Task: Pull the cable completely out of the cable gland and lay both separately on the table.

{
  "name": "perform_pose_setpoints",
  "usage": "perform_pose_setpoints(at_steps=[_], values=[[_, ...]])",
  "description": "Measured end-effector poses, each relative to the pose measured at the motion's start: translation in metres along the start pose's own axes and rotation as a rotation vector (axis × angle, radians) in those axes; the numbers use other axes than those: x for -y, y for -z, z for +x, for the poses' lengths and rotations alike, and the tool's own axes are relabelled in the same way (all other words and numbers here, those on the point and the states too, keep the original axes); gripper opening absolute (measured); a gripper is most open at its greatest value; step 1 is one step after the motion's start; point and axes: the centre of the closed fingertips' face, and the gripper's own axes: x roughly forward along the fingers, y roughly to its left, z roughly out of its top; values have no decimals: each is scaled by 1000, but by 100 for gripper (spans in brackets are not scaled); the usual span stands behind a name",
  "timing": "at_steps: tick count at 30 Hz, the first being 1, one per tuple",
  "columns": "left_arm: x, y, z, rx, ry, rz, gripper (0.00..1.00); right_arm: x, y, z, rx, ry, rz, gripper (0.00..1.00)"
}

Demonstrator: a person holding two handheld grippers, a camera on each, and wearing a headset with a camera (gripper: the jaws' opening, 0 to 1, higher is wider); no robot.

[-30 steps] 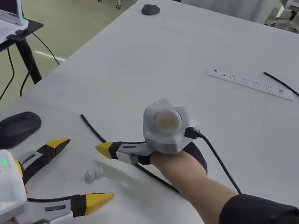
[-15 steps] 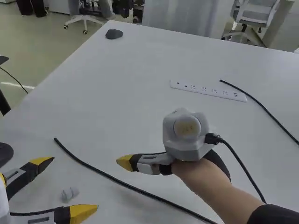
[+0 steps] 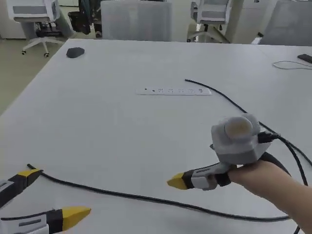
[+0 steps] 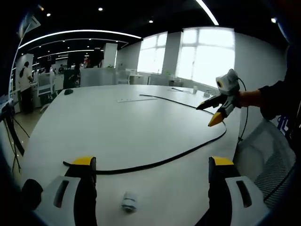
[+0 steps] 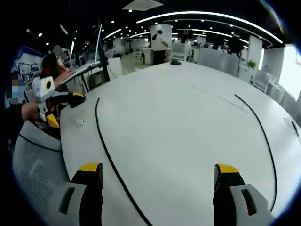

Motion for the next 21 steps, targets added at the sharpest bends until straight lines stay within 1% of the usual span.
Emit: perform_pose_setpoints(at_steps=[2, 4, 5, 6, 7, 8, 9, 11, 13, 15, 17, 19, 21], values=[[5, -1, 5, -18, 17, -7, 99, 2, 12, -14, -7, -8, 38, 100], [9, -1, 8, -40, 19, 14, 99, 4, 21, -24, -4, -10, 62, 100], [8, -3, 9, -44, -3, 35, 99, 5, 28, -30, -6, -5, 68, 100], [8, -6, 10, -32, -10, 56, 99, 6, 33, -33, -8, 4, 70, 100], [11, -7, 11, -25, -1, 51, 99, 7, 36, -35, -6, 9, 71, 100], [13, -8, 12, -28, 5, 42, 99, 7, 40, -37, 1, 11, 79, 100], [15, -7, 13, -42, 6, 45, 99, 7, 42, -38, 6, 13, 93, 100], [17, -6, 14, -53, 7, 50, 99, 6, 46, -39, 17, 13, 111, 100], [19, -7, 14, -59, 12, 36, 99, 6, 49, -39, 16, 20, 117, 100], [22, -8, 15, -68, 13, 41, 99, 4, 51, -40, 21, 18, 119, 100], [22, -5, 15, -92, 6, 59, 99, 2, 50, -40, 30, 13, 117, 99], [24, -4, 16, -104, 15, 42, 99, 1, 48, -41, 42, 12, 99, 99], [23, -5, 16, -108, 10, 44, 99, 2, 46, -41, 48, 11, 91, 99]])
